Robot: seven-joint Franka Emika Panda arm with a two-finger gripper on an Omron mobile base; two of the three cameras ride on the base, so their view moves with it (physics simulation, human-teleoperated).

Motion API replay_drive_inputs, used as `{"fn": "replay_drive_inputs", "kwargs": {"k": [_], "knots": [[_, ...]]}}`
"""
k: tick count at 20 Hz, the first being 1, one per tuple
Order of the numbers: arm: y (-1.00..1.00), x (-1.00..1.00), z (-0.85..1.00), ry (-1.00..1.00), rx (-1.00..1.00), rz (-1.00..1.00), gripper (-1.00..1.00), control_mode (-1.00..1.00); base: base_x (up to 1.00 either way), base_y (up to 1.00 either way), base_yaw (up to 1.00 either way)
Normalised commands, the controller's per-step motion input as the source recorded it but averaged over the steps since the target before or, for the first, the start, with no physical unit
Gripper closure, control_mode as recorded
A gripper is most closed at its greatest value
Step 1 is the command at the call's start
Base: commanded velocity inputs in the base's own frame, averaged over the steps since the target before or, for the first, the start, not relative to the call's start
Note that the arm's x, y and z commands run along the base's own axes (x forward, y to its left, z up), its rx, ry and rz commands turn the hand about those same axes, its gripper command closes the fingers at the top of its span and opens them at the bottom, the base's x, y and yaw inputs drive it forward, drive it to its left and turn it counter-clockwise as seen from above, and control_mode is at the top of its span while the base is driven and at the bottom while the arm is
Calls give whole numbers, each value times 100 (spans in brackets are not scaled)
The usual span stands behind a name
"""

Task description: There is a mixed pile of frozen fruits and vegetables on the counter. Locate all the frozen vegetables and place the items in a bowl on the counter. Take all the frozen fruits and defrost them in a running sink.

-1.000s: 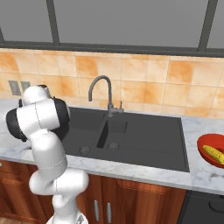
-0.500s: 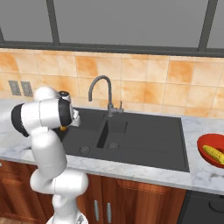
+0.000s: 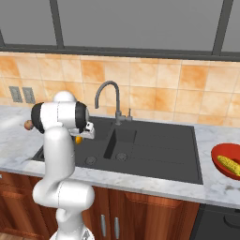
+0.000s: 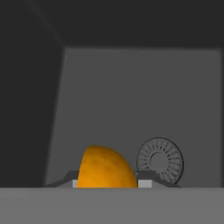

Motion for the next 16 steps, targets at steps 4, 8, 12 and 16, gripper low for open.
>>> {"fn": "replay_drive_inputs", "kwargs": {"k": [4,8,12,16], "knots": [[7,42,-22,6,-15,-4,100,-100,0,0,0],[0,41,-50,2,-7,0,100,-100,0,0,0],[-6,19,-51,0,0,0,100,-100,0,0,0],[-18,1,-36,8,4,0,100,-100,0,0,0]]}}
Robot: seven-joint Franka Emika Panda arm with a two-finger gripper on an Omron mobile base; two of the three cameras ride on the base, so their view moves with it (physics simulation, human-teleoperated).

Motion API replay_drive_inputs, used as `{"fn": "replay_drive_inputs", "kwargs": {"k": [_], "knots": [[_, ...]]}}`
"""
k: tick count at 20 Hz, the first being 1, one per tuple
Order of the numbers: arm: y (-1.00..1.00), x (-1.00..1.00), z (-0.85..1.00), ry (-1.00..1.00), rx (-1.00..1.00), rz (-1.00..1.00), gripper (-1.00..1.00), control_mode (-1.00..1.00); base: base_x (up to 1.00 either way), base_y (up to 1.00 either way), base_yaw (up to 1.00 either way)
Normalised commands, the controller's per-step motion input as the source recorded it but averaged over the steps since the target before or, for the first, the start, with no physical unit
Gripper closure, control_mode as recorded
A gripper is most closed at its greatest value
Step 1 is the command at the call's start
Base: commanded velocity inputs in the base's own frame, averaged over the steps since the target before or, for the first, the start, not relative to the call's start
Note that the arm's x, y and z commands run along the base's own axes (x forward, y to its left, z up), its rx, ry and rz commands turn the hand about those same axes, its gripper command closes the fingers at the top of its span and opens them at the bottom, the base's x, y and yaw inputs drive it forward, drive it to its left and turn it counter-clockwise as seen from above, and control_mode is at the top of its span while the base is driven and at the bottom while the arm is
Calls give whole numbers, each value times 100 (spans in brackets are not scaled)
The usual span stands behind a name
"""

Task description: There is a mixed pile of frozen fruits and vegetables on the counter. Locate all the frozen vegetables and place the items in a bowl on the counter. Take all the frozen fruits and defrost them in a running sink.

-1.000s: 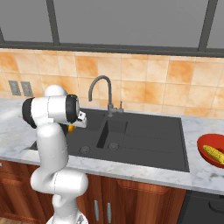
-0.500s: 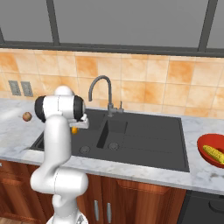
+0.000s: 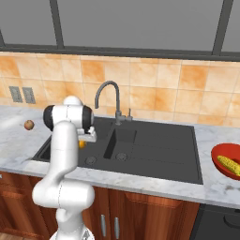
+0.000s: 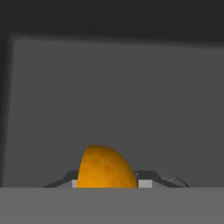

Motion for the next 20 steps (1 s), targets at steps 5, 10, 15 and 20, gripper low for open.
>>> {"fn": "replay_drive_inputs", "kwargs": {"k": [5,10,15,20], "knots": [[-3,6,-42,9,3,0,100,-100,0,0,0],[1,14,-19,4,1,1,100,-100,0,0,0],[7,7,1,7,0,0,-100,-100,0,0,0],[-1,-5,24,3,-2,-7,-100,-100,0,0,0]]}}
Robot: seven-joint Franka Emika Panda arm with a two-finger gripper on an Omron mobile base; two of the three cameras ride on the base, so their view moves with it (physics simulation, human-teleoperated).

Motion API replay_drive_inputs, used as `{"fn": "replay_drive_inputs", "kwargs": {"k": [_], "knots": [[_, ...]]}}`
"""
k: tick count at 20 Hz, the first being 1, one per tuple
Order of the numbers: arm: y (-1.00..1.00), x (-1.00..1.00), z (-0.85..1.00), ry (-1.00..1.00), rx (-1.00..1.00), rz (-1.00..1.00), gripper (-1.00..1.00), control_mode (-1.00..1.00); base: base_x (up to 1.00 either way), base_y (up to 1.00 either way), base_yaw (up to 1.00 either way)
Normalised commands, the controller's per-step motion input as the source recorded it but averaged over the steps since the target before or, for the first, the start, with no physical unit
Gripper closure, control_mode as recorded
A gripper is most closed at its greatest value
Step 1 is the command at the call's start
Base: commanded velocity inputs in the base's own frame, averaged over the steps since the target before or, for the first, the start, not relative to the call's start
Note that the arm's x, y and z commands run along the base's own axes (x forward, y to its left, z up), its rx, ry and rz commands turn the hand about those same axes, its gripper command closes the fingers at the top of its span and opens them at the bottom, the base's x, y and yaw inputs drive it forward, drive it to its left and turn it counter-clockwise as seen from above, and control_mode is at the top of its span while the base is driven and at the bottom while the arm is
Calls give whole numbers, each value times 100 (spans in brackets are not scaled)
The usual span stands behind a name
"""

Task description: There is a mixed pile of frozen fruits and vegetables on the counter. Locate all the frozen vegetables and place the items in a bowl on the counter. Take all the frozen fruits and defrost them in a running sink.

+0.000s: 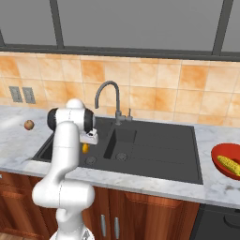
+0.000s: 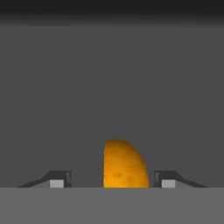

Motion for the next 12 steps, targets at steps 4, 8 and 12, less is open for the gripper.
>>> {"fn": "replay_drive_inputs", "kwargs": {"k": [4,8,12], "knots": [[7,-17,86,0,-1,-6,-100,-100,0,0,0],[24,-26,97,-2,-1,-4,-100,-100,0,0,0],[29,-35,99,-1,-3,0,-100,-100,0,0,0]]}}
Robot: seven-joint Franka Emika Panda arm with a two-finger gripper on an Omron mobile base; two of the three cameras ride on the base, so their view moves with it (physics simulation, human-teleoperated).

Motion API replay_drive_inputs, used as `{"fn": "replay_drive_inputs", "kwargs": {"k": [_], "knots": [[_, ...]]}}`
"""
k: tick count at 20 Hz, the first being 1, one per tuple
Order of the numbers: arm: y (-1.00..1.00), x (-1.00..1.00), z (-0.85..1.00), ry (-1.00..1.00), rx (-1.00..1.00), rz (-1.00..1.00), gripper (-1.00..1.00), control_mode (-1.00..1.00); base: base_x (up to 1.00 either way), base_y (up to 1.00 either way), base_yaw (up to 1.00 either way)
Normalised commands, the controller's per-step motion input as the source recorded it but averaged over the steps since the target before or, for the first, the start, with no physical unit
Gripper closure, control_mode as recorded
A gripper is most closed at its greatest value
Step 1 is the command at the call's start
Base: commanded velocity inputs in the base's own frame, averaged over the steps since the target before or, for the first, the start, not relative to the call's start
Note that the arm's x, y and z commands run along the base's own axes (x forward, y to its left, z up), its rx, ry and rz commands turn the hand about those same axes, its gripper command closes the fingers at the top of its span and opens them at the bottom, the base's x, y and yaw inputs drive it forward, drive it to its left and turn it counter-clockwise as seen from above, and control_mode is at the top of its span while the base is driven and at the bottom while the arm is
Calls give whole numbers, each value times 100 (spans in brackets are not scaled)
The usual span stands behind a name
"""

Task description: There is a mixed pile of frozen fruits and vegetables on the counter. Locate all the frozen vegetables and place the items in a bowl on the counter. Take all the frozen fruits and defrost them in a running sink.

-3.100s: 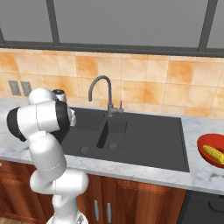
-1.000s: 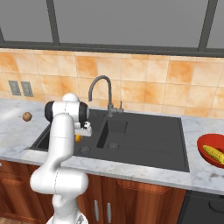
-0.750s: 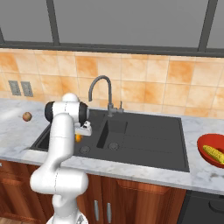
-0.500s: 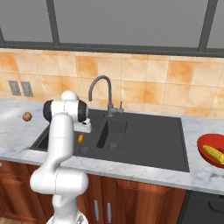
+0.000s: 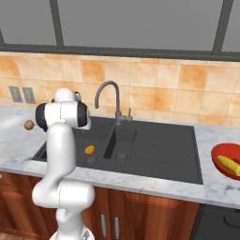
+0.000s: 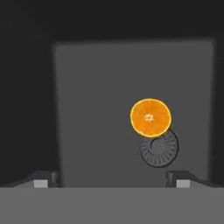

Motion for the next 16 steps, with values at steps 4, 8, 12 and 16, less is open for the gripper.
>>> {"fn": "replay_drive_inputs", "kwargs": {"k": [4,8,12,16], "knots": [[29,-39,98,-4,-3,1,-100,-100,0,0,0],[45,-24,62,-1,-4,11,-100,-100,0,0,0],[35,4,10,1,9,4,-100,-100,0,0,0],[16,-4,0,9,12,39,-100,-100,0,0,0]]}}
